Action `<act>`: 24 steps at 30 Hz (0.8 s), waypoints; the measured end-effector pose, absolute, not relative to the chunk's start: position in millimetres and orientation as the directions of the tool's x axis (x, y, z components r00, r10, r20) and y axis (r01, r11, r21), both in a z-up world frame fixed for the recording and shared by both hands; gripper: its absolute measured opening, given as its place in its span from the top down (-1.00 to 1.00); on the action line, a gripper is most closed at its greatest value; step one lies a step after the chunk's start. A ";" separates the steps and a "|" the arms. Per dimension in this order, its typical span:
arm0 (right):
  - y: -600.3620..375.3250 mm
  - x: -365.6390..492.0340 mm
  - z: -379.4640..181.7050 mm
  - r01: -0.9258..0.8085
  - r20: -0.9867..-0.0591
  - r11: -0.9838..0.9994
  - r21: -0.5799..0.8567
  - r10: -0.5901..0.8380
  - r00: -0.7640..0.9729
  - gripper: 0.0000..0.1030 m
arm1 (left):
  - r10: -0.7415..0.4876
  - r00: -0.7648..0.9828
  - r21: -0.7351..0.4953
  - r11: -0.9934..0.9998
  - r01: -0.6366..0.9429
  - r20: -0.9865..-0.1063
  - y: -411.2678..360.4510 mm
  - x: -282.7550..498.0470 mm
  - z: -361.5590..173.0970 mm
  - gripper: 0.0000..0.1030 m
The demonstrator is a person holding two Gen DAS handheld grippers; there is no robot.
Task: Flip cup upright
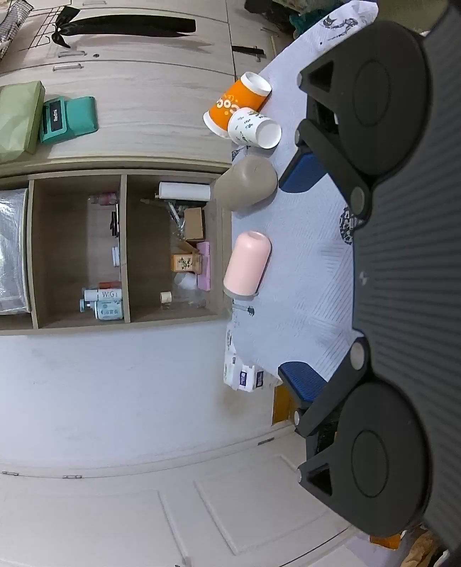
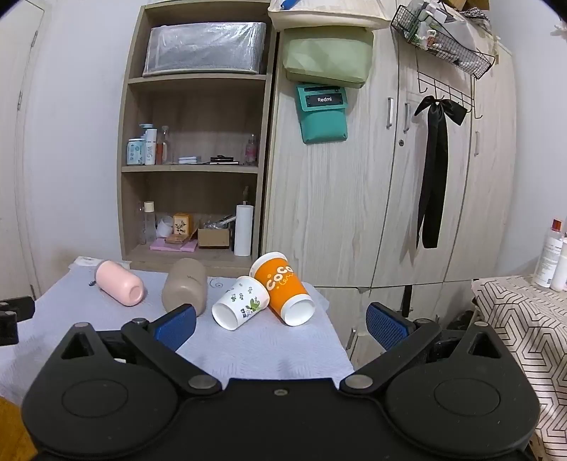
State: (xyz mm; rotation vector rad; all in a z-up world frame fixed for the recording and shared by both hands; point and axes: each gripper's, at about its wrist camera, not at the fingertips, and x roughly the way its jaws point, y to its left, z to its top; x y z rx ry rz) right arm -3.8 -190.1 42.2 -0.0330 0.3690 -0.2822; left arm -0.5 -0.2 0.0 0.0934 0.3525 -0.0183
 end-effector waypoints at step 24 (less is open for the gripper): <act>-185.3 -10.4 43.2 0.263 -0.325 0.961 -0.089 -0.277 0.904 -1.00 | 0.026 0.933 0.079 0.997 0.003 -0.359 10.3 -3.3 0.2 -1.00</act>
